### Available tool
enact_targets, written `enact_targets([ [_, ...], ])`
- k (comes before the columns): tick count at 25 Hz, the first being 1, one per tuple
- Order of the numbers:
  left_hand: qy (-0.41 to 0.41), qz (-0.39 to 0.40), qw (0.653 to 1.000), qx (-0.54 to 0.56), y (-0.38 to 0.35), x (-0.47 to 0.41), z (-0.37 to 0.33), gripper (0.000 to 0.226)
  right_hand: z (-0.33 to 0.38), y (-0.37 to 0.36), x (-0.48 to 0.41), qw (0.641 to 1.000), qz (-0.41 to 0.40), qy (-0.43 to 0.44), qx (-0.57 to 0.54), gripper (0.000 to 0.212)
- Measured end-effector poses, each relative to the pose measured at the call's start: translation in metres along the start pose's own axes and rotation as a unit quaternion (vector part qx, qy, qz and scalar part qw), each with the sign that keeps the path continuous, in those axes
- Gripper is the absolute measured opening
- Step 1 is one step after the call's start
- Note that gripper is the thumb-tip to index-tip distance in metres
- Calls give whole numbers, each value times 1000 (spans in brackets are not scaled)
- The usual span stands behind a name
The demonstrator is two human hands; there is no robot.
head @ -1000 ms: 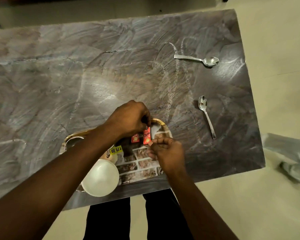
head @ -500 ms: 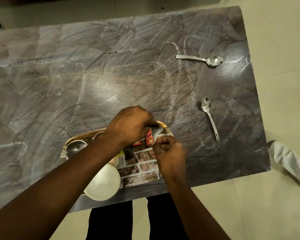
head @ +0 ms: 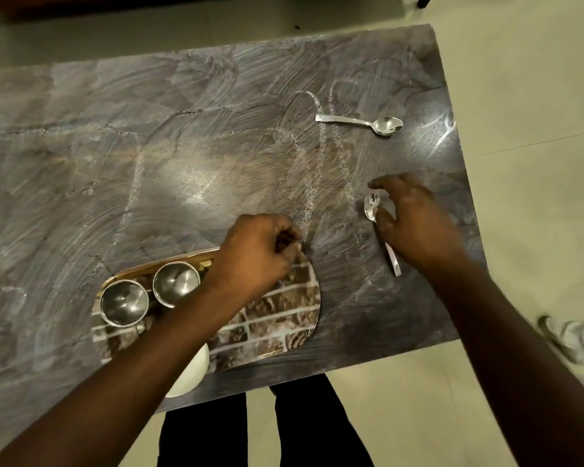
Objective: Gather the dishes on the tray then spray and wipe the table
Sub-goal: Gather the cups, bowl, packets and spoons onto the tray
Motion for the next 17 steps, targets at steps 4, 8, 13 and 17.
enact_targets([
  [4,26,26,999,35,-42,6,-11,13,-22,-7,-60,986,107,67,109,43],
  [8,66,-8,994,82,-61,16,-12,13,-23,-20,-77,985,125,91,71,22],
  [13,55,-16,995,85,-63,23,-13,17,-21,-4,-72,984,142,84,60,8],
  [17,15,-51,994,91,-47,30,-20,30,-10,25,-39,990,107,-1,-90,4],
])
Point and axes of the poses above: each hand's wrist, its own x-axis away from the middle knuckle, its own y-axis out of the back of the hand, z = x × y, the point moved 2 cm from there along -x, towards the middle knuckle, and after that the axes turned 14 degrees about -y, right-handed, at the moved point
